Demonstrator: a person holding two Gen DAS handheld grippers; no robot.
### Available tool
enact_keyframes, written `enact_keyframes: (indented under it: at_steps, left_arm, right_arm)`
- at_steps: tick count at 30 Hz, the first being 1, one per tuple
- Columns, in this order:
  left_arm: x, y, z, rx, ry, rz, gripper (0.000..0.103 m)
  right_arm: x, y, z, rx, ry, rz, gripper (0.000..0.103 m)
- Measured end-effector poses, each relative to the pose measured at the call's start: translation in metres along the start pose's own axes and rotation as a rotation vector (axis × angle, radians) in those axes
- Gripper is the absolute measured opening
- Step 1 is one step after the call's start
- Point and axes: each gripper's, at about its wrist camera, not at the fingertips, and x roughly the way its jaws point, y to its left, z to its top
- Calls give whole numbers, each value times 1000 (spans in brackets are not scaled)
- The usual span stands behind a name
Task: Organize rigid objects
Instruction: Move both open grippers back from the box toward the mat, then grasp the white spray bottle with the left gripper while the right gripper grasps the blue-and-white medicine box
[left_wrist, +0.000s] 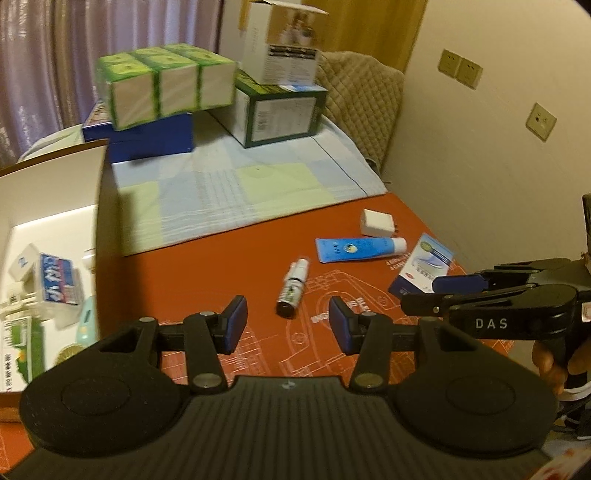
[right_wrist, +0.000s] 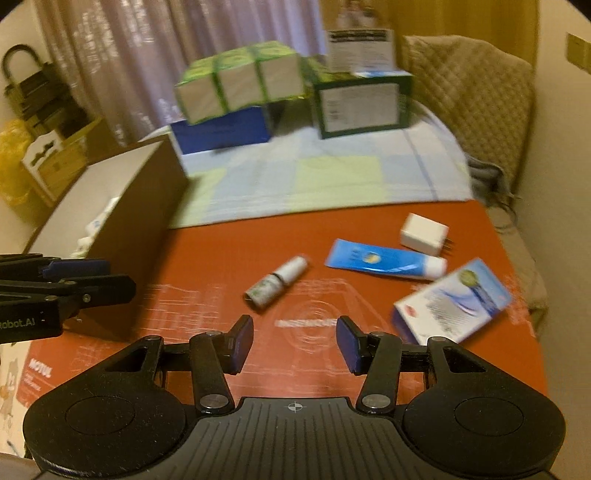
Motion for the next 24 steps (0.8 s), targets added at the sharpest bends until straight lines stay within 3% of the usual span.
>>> enact_keyframes:
  at_steps: [7,14,24]
  left_arm:
    - [39,-21,8,40,54,-1,44]
    - [81,-25,12,58,116,27,44]
    - [136,-24,17,91,192,74,44]
  right_arm:
    - [1,-36,-2,78,20,-70,50]
    - [12,-72,-2,194,51,-173,71]
    - [49,-104,16,411,96,-236,74]
